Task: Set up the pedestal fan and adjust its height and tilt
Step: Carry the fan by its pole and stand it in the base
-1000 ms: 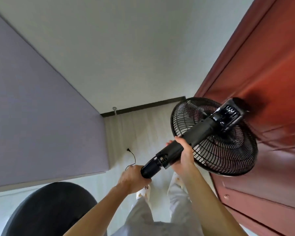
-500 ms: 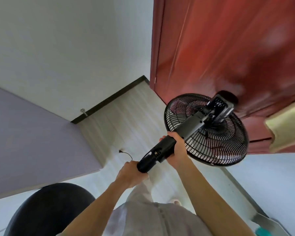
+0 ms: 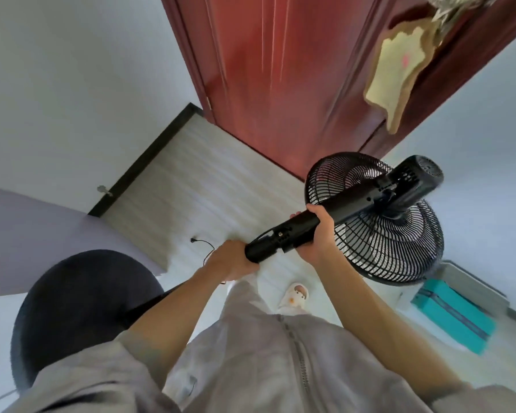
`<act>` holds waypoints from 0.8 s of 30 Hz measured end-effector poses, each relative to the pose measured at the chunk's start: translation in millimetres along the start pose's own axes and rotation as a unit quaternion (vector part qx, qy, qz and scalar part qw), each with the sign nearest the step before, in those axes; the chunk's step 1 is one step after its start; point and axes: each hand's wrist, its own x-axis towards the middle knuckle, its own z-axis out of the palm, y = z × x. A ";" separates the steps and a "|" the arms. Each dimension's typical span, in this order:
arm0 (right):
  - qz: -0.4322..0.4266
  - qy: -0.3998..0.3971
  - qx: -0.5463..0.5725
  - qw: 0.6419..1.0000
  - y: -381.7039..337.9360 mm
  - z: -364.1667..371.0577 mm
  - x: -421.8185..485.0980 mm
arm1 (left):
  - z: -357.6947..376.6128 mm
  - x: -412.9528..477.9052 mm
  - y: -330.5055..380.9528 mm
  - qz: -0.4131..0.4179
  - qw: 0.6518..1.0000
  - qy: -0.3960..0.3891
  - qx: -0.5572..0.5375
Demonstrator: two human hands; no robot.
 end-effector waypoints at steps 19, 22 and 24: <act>-0.181 0.116 0.388 0.897 -9.0 -162.8 -104.2 | 11.3 25.4 100.1 0.251 0.896 -0.079 0.358; -0.231 0.120 0.443 0.858 -5.2 -180.4 -125.3 | 9.7 29.9 126.4 0.290 0.869 -0.069 0.394; -0.271 0.123 0.461 0.836 -4.2 -199.6 -143.3 | 25.4 26.9 158.0 0.341 0.843 -0.074 0.409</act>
